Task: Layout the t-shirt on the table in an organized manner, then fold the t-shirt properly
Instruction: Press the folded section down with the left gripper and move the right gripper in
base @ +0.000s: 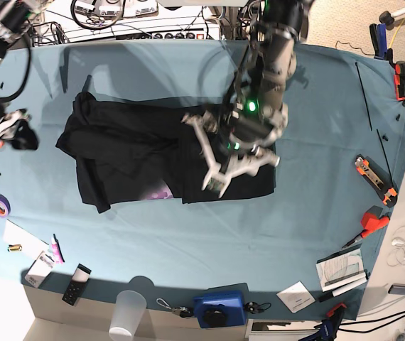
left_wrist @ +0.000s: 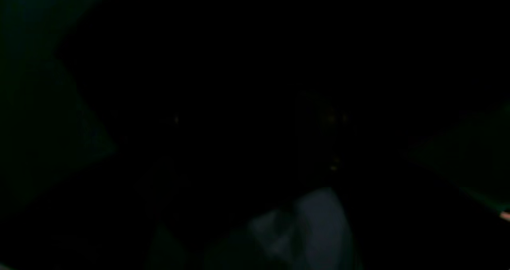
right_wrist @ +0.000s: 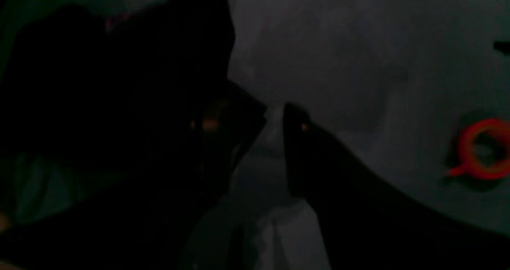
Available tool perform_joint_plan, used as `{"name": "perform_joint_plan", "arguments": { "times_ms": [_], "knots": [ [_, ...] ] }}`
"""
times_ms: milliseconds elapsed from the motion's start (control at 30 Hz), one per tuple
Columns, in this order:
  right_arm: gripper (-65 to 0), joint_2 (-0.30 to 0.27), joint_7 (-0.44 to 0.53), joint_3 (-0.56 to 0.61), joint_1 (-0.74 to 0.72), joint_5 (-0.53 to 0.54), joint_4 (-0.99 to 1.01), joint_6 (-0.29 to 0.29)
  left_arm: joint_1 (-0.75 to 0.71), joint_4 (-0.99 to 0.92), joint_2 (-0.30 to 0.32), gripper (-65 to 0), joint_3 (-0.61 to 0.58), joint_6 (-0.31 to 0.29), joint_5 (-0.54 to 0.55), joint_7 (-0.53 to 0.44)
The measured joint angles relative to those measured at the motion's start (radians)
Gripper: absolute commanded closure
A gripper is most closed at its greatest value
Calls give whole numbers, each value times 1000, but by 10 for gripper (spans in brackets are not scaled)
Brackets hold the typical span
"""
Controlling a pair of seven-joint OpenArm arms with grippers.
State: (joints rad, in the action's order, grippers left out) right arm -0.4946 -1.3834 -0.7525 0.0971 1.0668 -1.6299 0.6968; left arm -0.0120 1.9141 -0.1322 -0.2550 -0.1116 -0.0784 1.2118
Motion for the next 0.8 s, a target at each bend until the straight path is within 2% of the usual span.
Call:
{"name": "perform_joint_plan", "arguments": {
  "times_ms": [67,200,267,367,400,533,800],
  "knots": [
    [-240,-21,-3,0,0,0,0,-5,-10,0,0,-343,0,-1,0,0],
    [-352,-45,-15,0,0,0,0,-15,-11,0,0,-343,0,-12,0,-2],
    [-356,-54,-15,0,0,0,0,-16,-16,0,0,-343,0,-12,0,-9],
    [-356,-56,-18,11,0,48,0,-77,-19,0,0,-343,0,-12,0,-8],
    [-356,-54,-15,29,-6,51,2,-76,-20,0,0,-343,0,-12,0,-9],
    [-356,-5,27,142,-80,-34,89,-97,-21,0,0,-343,0,-12,0,-9],
    [-356,42,57,360,-185,-34,252,-97,-21,0,0,-343,0,-12,8,-8]
  ]
}}
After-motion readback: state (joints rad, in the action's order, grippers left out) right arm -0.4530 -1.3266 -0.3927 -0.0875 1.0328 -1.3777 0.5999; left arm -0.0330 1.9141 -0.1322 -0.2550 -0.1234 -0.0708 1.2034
